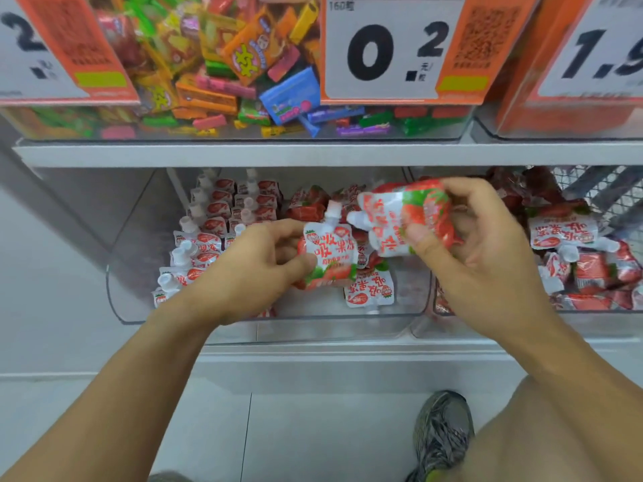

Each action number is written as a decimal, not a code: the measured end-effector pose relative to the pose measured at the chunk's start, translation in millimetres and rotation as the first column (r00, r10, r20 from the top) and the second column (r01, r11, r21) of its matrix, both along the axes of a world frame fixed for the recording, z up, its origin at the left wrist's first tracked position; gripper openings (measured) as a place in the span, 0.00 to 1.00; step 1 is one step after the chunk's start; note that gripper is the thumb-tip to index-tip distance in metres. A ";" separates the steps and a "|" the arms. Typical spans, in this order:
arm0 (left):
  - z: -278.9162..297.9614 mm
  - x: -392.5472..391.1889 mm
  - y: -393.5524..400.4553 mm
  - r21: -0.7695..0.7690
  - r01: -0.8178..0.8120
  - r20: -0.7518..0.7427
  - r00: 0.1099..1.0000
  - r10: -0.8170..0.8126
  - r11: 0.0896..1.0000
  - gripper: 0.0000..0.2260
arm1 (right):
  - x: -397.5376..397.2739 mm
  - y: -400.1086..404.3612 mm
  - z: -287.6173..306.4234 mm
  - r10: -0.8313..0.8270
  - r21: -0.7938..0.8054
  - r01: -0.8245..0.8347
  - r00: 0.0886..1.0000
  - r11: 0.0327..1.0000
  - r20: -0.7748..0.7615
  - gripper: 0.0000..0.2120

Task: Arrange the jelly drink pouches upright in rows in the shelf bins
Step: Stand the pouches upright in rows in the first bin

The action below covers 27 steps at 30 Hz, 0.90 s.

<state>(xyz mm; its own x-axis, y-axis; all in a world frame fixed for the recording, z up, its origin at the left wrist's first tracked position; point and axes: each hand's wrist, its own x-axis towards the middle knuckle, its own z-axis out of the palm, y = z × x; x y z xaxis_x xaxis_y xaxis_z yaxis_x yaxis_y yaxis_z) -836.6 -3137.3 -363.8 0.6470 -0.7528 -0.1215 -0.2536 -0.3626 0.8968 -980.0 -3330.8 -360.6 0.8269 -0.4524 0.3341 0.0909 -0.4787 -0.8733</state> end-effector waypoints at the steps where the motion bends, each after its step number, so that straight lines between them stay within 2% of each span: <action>1: 0.0 -1.7 -0.6 -0.069 -0.034 -0.109 0.994 0.026 0.997 0.11 | 2.0 3.6 0.3 0.077 0.098 -0.076 0.997 0.992 -0.009 0.16; 3: -3.3 -3.1 -0.9 -0.166 -0.121 -0.263 0.962 0.074 0.979 0.12 | 7.2 10.6 -0.3 0.165 0.232 -0.157 0.986 0.960 -0.019 0.16; 6: -5.8 -1.0 1.3 -0.234 -0.228 -0.359 0.924 0.134 0.945 0.14 | 13.5 16.3 -1.1 0.164 0.354 -0.153 0.986 0.923 -0.003 0.17; 10: -0.9 -3.7 4.7 -0.268 -0.340 -0.529 0.834 0.158 0.901 0.12 | 18.1 25.5 -0.3 0.103 0.376 -0.081 0.994 0.923 -0.040 0.15; 13: 2.0 -7.9 3.0 -0.268 -0.389 -0.627 0.765 0.147 0.881 0.15 | 23.1 40.4 1.2 0.109 0.487 -0.077 0.993 0.870 -0.038 0.16; 15: 4.5 -11.4 1.9 -0.268 -0.388 -0.658 0.743 0.126 0.882 0.18 | 25.9 50.5 0.8 0.104 0.440 -0.063 0.992 0.896 -0.069 0.17; 17: 5.3 -14.8 0.6 -0.246 -0.361 -0.627 0.767 0.136 0.900 0.19 | 28.3 58.6 -3.1 0.042 0.178 -0.017 0.990 0.984 -0.137 0.14; 18: 5.2 -16.3 0.0 -0.241 -0.350 -0.601 0.786 0.144 0.905 0.19 | 29.3 61.7 -4.8 0.003 0.049 0.005 0.985 0.999 -0.172 0.14; 21: 4.9 -16.2 2.1 -0.230 -0.384 -0.512 0.829 0.224 0.894 0.17 | 31.9 58.5 -4.3 -0.015 -0.134 -0.025 0.956 0.991 -0.292 0.15; 24: 4.9 -8.2 10.7 -0.166 -0.406 -0.210 0.905 0.370 0.899 0.16 | 28.5 39.0 4.7 0.057 -0.228 -0.182 0.883 0.957 -0.465 0.14; 27: 8.1 -2.7 19.6 -0.108 -0.374 0.054 0.923 0.381 0.921 0.19 | 35.6 18.9 24.8 0.017 -0.401 -0.236 0.877 0.885 -0.480 0.19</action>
<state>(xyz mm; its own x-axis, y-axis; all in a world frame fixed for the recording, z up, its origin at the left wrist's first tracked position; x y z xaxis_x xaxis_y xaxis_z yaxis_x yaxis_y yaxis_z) -839.3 -3117.8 -355.7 0.8895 -0.4568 -0.0045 -0.1802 -0.3598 0.9155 -944.4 -3312.0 -335.8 0.9719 -0.2310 0.0454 -0.1720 -0.8285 -0.5330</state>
